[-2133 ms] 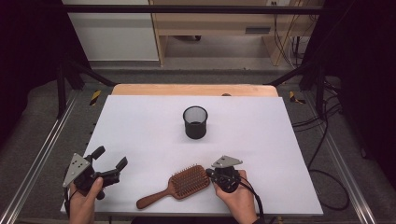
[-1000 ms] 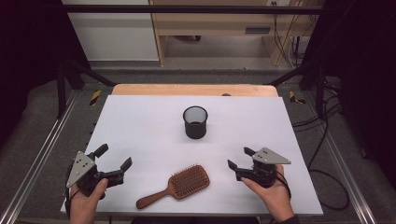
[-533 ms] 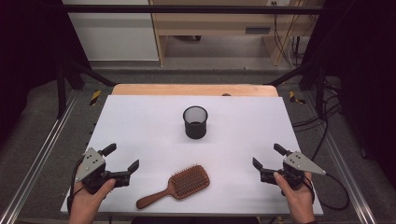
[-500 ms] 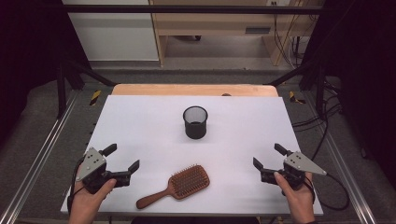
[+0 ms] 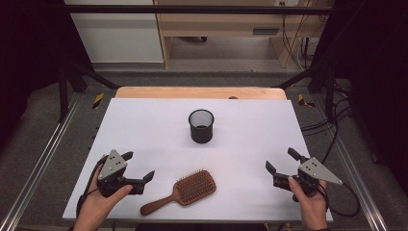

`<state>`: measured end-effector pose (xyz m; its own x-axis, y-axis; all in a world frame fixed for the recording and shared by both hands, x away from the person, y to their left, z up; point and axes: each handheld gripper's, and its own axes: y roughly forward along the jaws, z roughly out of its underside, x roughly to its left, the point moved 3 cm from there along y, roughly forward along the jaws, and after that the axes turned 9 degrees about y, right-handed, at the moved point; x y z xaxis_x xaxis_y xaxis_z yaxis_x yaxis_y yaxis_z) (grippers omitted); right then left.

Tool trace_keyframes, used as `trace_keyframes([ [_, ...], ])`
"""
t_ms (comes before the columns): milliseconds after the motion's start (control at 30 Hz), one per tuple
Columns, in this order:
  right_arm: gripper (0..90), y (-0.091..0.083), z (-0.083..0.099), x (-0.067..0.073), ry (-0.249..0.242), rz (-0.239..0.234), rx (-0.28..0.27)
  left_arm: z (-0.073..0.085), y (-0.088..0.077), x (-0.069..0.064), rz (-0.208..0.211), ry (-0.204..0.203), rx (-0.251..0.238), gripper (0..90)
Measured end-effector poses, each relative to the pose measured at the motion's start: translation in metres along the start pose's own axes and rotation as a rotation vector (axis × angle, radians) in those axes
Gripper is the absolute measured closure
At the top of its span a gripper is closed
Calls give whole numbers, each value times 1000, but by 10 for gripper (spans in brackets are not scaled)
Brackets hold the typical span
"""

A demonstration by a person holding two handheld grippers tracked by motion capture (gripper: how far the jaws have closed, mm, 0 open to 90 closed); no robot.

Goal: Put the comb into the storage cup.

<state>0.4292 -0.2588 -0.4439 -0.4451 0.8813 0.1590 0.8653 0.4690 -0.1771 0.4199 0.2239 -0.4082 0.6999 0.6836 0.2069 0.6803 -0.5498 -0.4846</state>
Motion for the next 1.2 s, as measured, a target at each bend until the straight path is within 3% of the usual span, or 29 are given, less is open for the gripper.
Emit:
trace_keyframes([
  [233, 65, 2, 1, -1, 14, 6, 13, -3, 9, -9, 38, 49, 50, 46],
  [633, 51, 2, 2, -2, 18, 13, 18, 1, 22, -17, 101, 65, 127, 41],
  [867, 50, 4, 4, -2, 11, 18, 31, 8, 33, -25, 154, 101, 217, 41],
  [1200, 50, 5, 5, -2, 15, 14, 38, 14, 42, -38, 209, 138, 287, 48],
])
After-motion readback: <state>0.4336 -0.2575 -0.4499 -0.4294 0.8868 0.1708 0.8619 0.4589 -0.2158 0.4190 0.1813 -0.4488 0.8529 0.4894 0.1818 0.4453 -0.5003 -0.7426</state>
